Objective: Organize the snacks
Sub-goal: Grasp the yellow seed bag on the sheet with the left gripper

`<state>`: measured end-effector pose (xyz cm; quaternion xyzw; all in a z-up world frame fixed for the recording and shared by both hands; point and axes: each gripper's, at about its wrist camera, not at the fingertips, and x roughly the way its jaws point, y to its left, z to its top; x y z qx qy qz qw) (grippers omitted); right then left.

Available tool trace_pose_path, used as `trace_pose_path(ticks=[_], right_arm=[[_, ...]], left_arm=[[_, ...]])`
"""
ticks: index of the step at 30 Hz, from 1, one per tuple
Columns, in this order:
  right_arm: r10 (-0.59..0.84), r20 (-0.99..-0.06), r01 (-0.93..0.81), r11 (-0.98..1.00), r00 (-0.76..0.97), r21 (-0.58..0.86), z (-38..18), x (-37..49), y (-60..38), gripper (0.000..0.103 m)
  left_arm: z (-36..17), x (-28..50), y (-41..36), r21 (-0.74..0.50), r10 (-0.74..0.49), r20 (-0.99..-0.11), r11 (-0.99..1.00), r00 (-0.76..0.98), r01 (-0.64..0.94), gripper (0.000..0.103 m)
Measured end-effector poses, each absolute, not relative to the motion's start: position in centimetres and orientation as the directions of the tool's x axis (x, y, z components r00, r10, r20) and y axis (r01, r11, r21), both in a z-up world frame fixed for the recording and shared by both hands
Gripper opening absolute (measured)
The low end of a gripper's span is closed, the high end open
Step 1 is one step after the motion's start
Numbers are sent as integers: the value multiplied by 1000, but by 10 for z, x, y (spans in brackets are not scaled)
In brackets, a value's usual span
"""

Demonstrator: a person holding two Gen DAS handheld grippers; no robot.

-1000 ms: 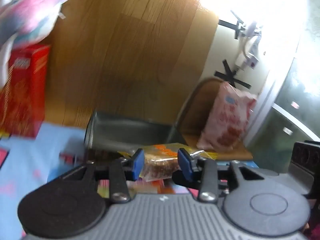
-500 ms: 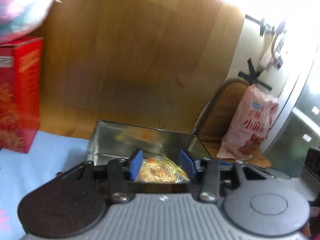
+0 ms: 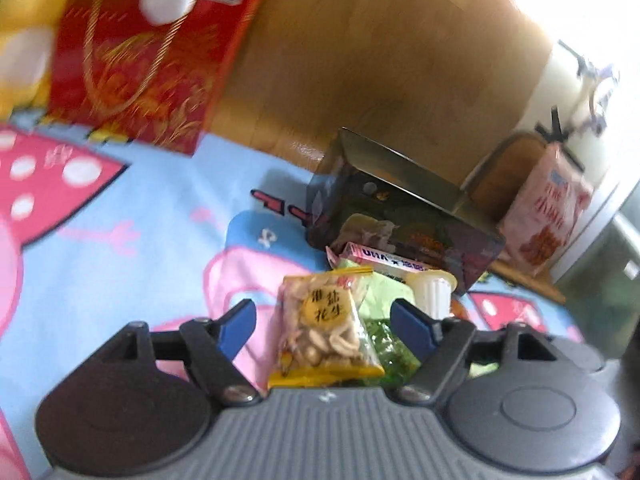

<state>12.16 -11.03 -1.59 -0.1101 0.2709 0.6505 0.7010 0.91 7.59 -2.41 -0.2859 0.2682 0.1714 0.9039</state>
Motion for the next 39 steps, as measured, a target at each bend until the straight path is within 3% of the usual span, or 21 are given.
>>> trace_pose_path(ticks=[2,3,5,8,12,14,17,21,24,30,31,33,34,35,39], right_arm=[[833,-552,-975,138,20,173,-22,121,-98,61],[824,-565,-976,156,44,150,-27,118,-90,60],[820,-571,-973,155,29,172,-35,124,-82,30],[818,-575,-968,161,21,194,-34,120,-94,27],[814,-581,-966,149,0,209,-26,87,-126,31],[803,-587,-972,47,-101,232,-28,70,-141,39],[792,-580,-974,-80,-190,210,-24,49,-170,42],[831,-548,-988,-14,-96,151,-20,59,-192,44],[849,-527,-989,33,-49,145,-20,78,-184,57],[848,-516,-934,81,-119,348,-32,116,-135,60],[845,-520,-933,81,-122,351,-34,119,-127,59],[823,-553,-935,82,-132,345,-34,115,-110,44],[807,-572,-937,73,-146,342,-38,118,-104,29],[788,-596,-937,73,-157,343,-44,119,-101,21],[759,-603,-927,-4,-248,376,-50,105,-118,21]], left_arm=[[-25,5,78,-450,156,-578,759,801,-471,70],[-26,7,78,-451,149,-587,756,796,-474,62],[-33,13,78,-461,118,-618,747,778,-479,49],[-34,8,66,-453,113,-612,761,782,-465,50],[-30,-8,41,-428,75,-593,814,802,-393,52],[-30,-18,24,-385,91,-596,839,798,-384,53],[-30,-41,17,-351,144,-591,840,793,-414,56],[-35,-82,30,-453,156,-574,757,803,-471,56],[-32,-96,31,-511,133,-588,704,798,-494,64],[-34,-99,24,-575,42,-565,696,824,-430,64],[-36,-100,21,-583,25,-562,697,827,-417,64],[-39,-100,12,-600,-2,-551,696,834,-395,64],[-42,-100,9,-610,-14,-544,693,839,-384,64],[-45,-101,8,-618,-20,-538,690,843,-378,64],[-60,-107,14,-645,6,-541,639,841,-419,64]])
